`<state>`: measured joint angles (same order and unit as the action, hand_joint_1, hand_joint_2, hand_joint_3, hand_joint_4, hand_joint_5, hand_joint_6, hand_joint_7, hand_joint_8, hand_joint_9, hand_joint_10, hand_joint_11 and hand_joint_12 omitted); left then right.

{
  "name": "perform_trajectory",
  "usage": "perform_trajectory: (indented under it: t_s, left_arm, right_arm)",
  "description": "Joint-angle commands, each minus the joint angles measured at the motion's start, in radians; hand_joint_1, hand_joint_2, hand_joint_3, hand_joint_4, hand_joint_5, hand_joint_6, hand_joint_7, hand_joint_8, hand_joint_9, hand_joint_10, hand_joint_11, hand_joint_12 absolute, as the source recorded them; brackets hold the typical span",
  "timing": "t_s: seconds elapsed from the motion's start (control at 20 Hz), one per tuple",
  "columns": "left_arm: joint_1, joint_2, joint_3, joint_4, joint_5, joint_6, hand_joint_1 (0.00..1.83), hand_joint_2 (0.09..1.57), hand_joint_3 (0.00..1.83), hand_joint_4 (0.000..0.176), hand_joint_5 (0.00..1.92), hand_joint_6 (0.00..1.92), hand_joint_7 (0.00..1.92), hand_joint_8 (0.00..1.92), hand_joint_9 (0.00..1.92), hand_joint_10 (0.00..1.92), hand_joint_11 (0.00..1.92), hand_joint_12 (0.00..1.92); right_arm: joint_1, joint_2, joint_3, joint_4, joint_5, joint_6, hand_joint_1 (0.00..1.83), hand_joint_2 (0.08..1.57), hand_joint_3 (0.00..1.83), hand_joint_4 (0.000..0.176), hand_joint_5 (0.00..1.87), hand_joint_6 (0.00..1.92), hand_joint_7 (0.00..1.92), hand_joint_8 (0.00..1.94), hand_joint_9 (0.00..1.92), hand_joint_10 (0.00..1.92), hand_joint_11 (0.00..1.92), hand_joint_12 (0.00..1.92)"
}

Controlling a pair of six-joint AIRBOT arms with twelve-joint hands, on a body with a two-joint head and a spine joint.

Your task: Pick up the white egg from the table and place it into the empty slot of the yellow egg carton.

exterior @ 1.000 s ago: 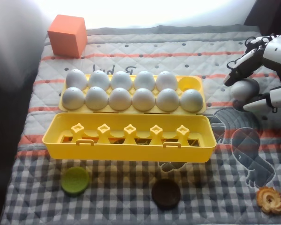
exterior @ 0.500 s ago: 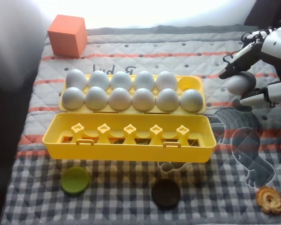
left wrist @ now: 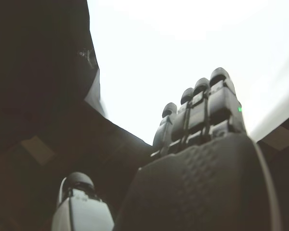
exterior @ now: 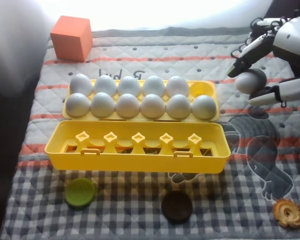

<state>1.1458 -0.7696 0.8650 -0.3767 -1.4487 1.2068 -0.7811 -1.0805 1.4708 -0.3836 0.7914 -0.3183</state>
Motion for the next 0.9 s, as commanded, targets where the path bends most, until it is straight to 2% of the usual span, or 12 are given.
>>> perform_trajectory:
  t_s: [0.0,0.05,0.1,0.2,0.25,0.3,0.35,0.45,0.5,0.6,0.8,0.85]
  left_arm:
    - [-0.006,0.004,0.002,0.007,-0.118,-0.006,0.0,0.66,0.0,0.11,0.0,0.0,0.0,0.0,0.0,0.0,0.0,0.0]
    - [-0.006,0.004,0.002,0.007,-0.118,-0.006,0.0,0.67,0.0,0.099,0.0,0.0,0.0,0.0,0.0,0.0,0.0,0.0]
    - [-0.006,0.004,0.002,0.008,-0.118,-0.006,0.0,0.67,0.0,0.088,0.0,0.0,0.0,0.0,0.0,0.0,0.0,0.0]
    - [-0.006,0.005,0.002,0.008,-0.118,-0.006,0.0,0.67,0.0,0.091,0.0,0.0,0.0,0.0,0.0,0.0,0.0,0.0]
    - [-0.006,0.005,0.002,0.008,-0.118,-0.006,0.0,0.67,0.0,0.098,0.0,0.0,0.0,0.0,0.0,0.0,0.0,0.0]
    - [-0.006,0.005,0.001,0.008,-0.118,-0.006,0.0,0.66,0.0,0.1,0.0,0.0,0.0,0.0,0.0,0.0,0.0,0.0]
    - [-0.006,0.006,0.001,0.008,-0.118,-0.006,0.0,0.68,0.0,0.094,0.0,0.0,0.0,0.0,0.0,0.0,0.0,0.0]
    - [-0.006,0.006,0.001,0.008,-0.119,-0.006,0.0,0.67,0.0,0.095,0.0,0.0,0.0,0.0,0.0,0.0,0.0,0.0]
    - [-0.006,0.006,0.001,0.008,-0.119,-0.006,0.0,0.67,0.0,0.089,0.0,0.0,0.0,0.0,0.0,0.0,0.0,0.0]
    - [-0.006,0.006,0.0,0.008,-0.119,-0.006,0.0,0.66,0.0,0.097,0.0,0.0,0.0,0.0,0.0,0.0,0.0,0.0]
    - [-0.006,0.011,-0.003,0.009,-0.124,-0.006,0.0,0.66,0.0,0.087,0.0,0.0,0.0,0.0,0.0,0.0,0.0,0.0]
    - [-0.006,0.013,-0.004,0.009,-0.126,-0.006,0.0,0.66,0.0,0.089,0.0,0.0,0.0,0.0,0.0,0.0,0.0,0.0]
  right_arm:
    - [0.021,-0.007,0.0,0.032,0.109,-0.001,1.16,1.08,0.0,0.0,1.05,0.86,1.0,0.01,0.93,0.01,0.29,1.1]
    - [0.029,-0.012,0.001,0.025,0.109,-0.001,1.16,1.07,0.0,0.0,1.07,0.82,1.04,0.01,0.99,0.02,0.43,1.02]
    - [0.034,-0.016,0.001,0.021,0.109,-0.001,1.16,1.06,0.0,0.0,1.09,0.79,1.05,0.0,1.01,0.01,0.47,0.94]
    - [0.039,-0.022,0.003,0.02,0.112,-0.001,1.18,1.06,0.0,0.0,1.09,0.78,1.06,0.0,1.02,0.0,0.57,0.86]
    - [0.042,-0.025,0.005,0.02,0.116,0.001,1.18,1.06,0.0,0.0,1.09,0.78,1.06,0.0,1.03,0.0,0.59,0.85]
    - [0.043,-0.026,0.006,0.02,0.117,0.003,1.16,0.99,0.0,0.0,0.96,0.31,1.04,0.01,1.01,0.01,0.53,0.84]
    - [0.046,-0.032,0.011,0.02,0.124,0.011,1.13,0.97,0.0,0.0,0.97,0.03,1.04,0.0,1.0,0.0,0.52,0.83]
    - [0.051,-0.041,0.016,0.02,0.128,0.012,1.14,0.97,0.0,0.0,0.96,0.01,1.02,0.0,0.98,0.0,0.5,0.81]
    - [0.053,-0.048,0.022,0.02,0.128,0.012,1.15,0.98,0.01,0.0,0.95,0.0,1.01,0.0,0.97,0.0,0.53,0.82]
    - [0.058,-0.055,0.027,0.02,0.128,0.013,1.11,0.98,0.0,0.0,0.94,0.0,1.0,0.0,0.95,0.0,0.52,0.77]
    - [0.075,-0.07,0.04,0.02,0.129,0.013,1.08,1.01,0.0,0.0,0.92,0.0,0.95,0.0,0.91,0.0,0.47,0.81]
    - [0.078,-0.074,0.042,0.02,0.129,0.014,1.09,1.01,0.0,0.0,0.93,0.0,0.97,0.0,0.92,0.0,0.51,0.75]
